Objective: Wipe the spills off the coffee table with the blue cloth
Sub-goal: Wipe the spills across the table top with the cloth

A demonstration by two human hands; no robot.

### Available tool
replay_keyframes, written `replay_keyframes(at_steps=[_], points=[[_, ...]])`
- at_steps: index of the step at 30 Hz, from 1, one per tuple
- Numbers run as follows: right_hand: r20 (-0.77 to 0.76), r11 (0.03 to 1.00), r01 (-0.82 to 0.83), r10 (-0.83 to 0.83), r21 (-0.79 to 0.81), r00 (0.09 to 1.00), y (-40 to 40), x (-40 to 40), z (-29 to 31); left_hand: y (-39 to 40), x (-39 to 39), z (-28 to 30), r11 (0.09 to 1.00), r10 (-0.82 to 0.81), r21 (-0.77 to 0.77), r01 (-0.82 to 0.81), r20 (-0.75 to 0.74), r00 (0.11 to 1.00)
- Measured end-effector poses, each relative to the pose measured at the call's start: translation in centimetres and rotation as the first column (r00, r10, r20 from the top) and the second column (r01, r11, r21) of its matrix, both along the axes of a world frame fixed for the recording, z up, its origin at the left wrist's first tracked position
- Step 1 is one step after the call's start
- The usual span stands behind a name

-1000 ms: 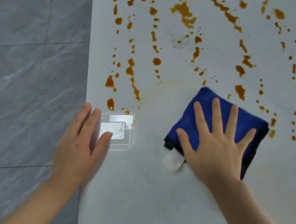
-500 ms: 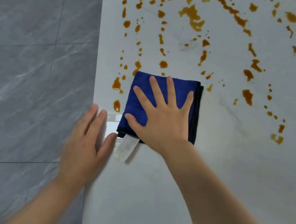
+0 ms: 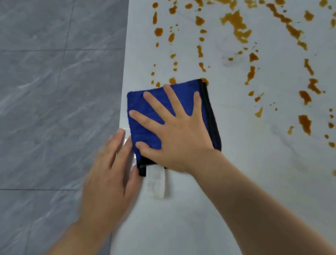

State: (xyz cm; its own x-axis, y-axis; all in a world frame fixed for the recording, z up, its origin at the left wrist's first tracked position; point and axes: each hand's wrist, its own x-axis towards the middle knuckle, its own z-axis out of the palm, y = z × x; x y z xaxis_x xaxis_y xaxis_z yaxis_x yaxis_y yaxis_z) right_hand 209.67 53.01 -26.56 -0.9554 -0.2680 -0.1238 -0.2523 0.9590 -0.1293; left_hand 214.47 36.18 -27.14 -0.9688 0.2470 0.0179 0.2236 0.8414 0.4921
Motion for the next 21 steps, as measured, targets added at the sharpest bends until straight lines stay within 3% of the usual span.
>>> replay_keyframes(at_steps=[8,12,17,21], points=[[-0.007,0.933,0.357,-0.357,0.044,0.934,0.5,-0.4,-0.1,-0.3,-0.1,-0.3,0.998,-0.046,-0.038,0.045,-0.034,0.998],[0.029,0.956,0.287,-0.289,0.061,0.957,-1.9,2.6,-0.1,-0.2,-0.1,-0.4,0.999,-0.033,-0.021,0.033,-0.038,0.999],[0.015,0.982,0.176,-0.177,0.068,0.984,-1.4,-0.6,-0.2,-0.3,-0.3,-0.4,0.997,-0.06,-0.059,0.056,-0.072,0.996],[0.027,0.968,0.239,-0.241,0.08,0.97,-0.1,-3.8,-0.4,-0.3,-0.2,-0.3,0.995,-0.052,-0.088,0.047,-0.057,0.997]])
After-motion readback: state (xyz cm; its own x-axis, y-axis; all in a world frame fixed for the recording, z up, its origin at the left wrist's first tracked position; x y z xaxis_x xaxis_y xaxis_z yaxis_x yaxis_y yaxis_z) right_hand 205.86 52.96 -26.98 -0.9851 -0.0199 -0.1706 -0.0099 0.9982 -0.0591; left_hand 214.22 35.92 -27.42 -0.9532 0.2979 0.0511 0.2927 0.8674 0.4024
